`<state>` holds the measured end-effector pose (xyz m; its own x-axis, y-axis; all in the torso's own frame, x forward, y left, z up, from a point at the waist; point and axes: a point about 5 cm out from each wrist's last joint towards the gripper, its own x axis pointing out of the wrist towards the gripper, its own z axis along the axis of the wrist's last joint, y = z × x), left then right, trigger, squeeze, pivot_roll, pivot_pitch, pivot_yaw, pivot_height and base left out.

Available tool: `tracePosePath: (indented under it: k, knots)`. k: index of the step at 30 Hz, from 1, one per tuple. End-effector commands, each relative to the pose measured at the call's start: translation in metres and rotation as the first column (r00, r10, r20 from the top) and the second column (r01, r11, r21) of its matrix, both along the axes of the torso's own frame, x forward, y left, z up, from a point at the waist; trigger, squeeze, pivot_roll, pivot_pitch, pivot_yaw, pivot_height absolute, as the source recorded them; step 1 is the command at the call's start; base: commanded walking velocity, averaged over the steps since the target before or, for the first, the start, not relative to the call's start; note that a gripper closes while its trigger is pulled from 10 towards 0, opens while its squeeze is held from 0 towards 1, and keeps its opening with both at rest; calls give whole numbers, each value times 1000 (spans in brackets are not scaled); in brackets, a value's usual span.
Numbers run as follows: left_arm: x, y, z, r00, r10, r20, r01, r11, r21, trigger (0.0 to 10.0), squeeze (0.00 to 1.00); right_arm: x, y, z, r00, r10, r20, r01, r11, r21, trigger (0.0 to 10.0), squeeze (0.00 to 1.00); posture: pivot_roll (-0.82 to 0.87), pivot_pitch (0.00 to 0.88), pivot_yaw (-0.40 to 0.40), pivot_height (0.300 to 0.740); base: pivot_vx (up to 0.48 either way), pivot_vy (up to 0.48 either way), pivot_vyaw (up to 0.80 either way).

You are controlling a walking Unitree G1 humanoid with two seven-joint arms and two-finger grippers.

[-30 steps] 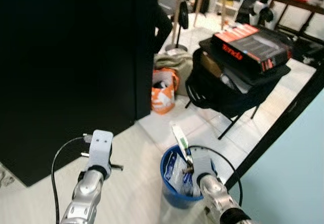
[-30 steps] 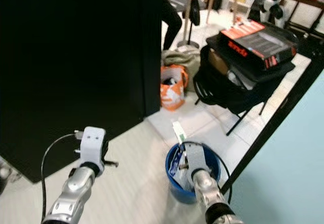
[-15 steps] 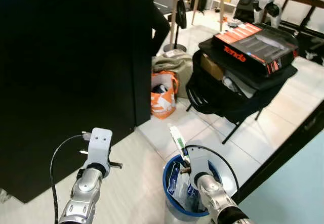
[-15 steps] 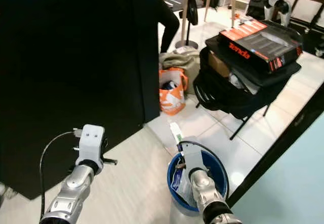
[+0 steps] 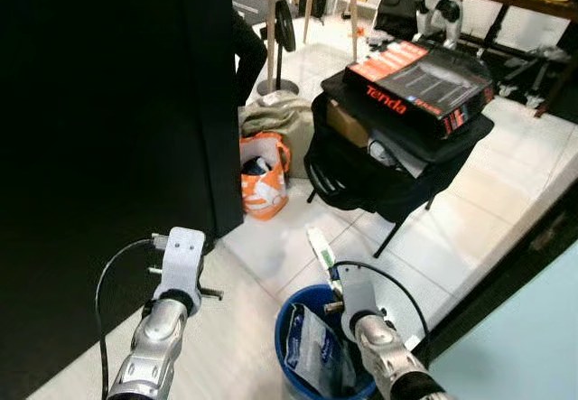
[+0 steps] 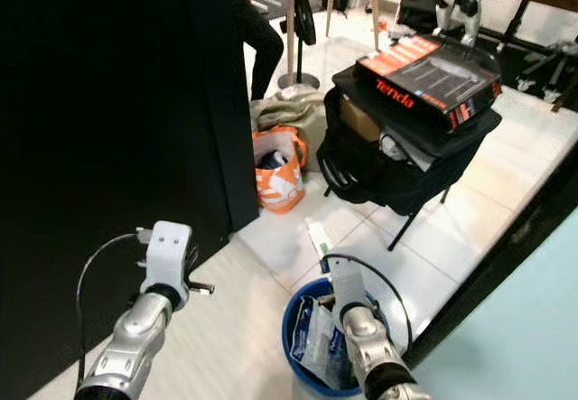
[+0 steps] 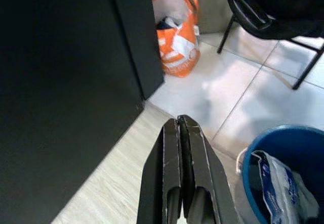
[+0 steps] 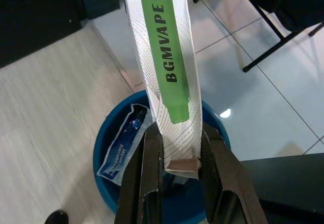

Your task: Clean up the room

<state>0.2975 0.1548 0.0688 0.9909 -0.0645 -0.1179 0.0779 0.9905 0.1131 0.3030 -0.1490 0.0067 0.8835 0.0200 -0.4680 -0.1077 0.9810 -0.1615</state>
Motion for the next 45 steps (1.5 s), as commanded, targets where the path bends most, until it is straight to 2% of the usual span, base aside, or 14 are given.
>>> tracePosePath:
  k: [1,12,16,19,27,29,31,33,34,36,40,42,45]
  knots:
    - [-4,-7,-8,998,-33,-48,32,999,-13,10000,0,-4,0,-4,1000,-2,-19,2,1000,-1,10000,0,65,99,-23,740,0,0,0]
    - [-5,-8,-10,997,-44,-56,44,999,7,10000,0,-4,0,-4,1000,5,-21,-5,1000,-5,10000,0,63,95,-28,740,0,0,0]
    - [-6,-9,-11,996,-58,-66,59,998,20,10000,0,-4,1,-4,1000,10,-22,-11,1000,-6,10000,0,62,94,-30,740,0,-401,0]
    - [-6,-10,-13,996,-46,-76,46,999,-8,10000,0,-3,1,-4,1000,17,-23,-17,1000,-9,10000,0,60,88,-31,740,0,0,0]
    - [-6,-11,-13,995,-60,-83,60,998,-2,10000,0,-2,2,-3,999,30,-24,-31,999,-15,10000,0,59,84,-35,740,0,0,0]
    - [-7,-13,-15,992,-88,-89,89,996,4,10000,0,-2,3,-3,999,41,-26,-41,999,-21,10000,0,59,82,-37,740,0,0,0]
    - [-10,-18,-18,978,-180,-109,187,980,60,10000,0,-1,5,-4,996,72,-47,-75,996,-54,10000,0,58,84,-38,740,0,0,0]
    - [-10,-18,-18,978,-180,-109,187,980,60,10000,0,-1,5,-4,996,72,-47,-75,996,-54,10000,0,58,84,-38,740,0,0,0]
    - [-12,-21,-21,964,-235,-126,249,963,104,10000,0,-2,6,-5,994,85,-64,-89,993,-77,10000,0,58,87,-38,740,0,0,0]
    - [-13,-23,-23,953,-265,-145,283,951,123,10000,0,-2,6,-6,993,90,-74,-97,991,-91,10000,0,59,90,-39,740,0,0,0]
    - [-9,-20,-22,963,-227,-145,243,965,98,10000,0,-1,5,-5,993,91,-80,-98,990,-100,10000,0,59,94,-40,740,0,0,0]
    - [-7,-18,-21,975,-169,-144,178,983,51,10000,0,0,5,-5,993,89,-80,-97,990,-101,10000,0,58,95,-39,740,0,0,0]
    - [-6,-17,-20,979,-154,-137,162,986,51,10000,0,0,5,-5,993,87,-80,-95,990,-100,10000,0,56,95,-40,740,0,-480,0]
